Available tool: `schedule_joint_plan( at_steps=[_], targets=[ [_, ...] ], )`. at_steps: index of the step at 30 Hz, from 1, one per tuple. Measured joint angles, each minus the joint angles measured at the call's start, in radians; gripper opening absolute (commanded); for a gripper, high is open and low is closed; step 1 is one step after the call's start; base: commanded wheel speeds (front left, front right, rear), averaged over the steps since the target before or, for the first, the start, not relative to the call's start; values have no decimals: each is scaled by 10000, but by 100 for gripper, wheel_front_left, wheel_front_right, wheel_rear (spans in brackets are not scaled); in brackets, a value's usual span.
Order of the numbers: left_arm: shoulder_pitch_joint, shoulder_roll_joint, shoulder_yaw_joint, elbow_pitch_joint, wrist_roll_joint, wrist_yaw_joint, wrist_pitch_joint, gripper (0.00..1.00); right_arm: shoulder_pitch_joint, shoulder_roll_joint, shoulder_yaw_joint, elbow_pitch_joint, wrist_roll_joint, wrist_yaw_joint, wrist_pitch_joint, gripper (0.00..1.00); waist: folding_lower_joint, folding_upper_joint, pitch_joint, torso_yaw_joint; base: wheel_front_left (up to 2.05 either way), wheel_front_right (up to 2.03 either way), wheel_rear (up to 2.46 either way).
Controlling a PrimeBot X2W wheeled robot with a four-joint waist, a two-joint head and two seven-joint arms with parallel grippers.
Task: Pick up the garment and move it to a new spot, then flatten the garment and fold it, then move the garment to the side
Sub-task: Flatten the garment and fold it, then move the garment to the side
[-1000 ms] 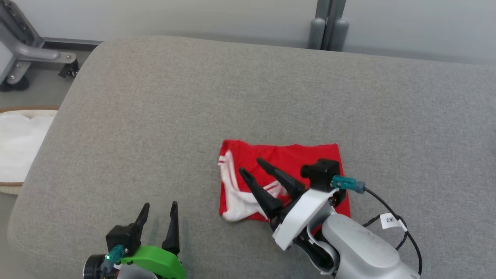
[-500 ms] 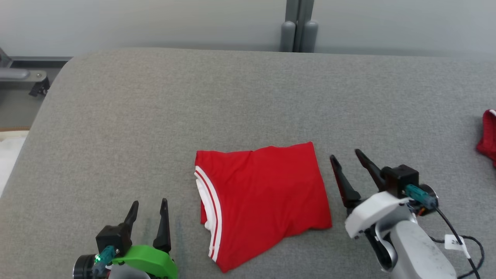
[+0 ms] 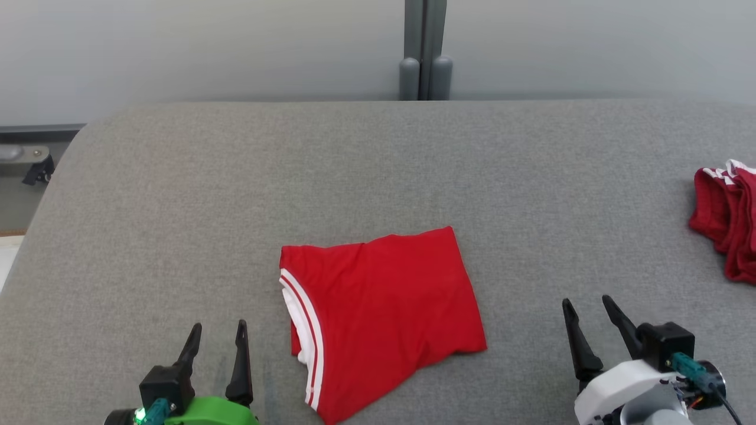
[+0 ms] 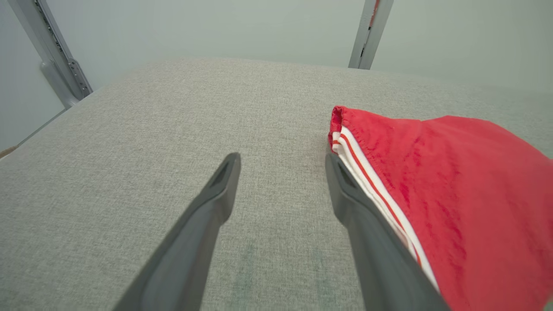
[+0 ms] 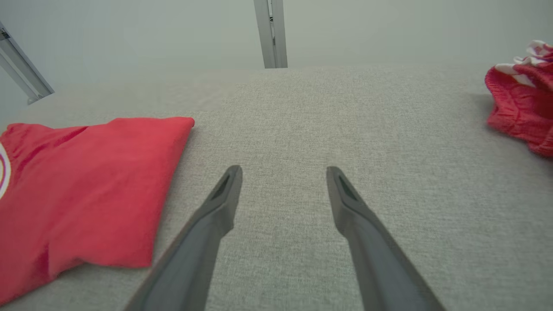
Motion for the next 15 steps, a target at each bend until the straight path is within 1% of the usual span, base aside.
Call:
schedule_joint_plan(
  at_steps=[3, 7, 12, 15],
  targets=[
    [497, 2, 46, -244, -21, 23, 2, 100, 445, 0, 50, 12, 136, 0, 0, 100, 0, 0, -285, -66, 0, 0, 0],
    [655, 0, -33, -445, -77, 65, 2, 100, 579, -2, 105, 21, 228, 0, 0, 100, 0, 0, -429, -109, 0, 0, 0],
    [710, 0, -134, -525, -84, 59, 2, 100, 538, 0, 334, 73, 211, 0, 0, 100, 0, 0, -353, -26, 0, 0, 0],
    [637, 0, -165, -539, -86, 13, 2, 100, 168, -4, 719, 242, 230, 0, 0, 100, 0, 0, -208, 49, 0, 0, 0]
  ],
)
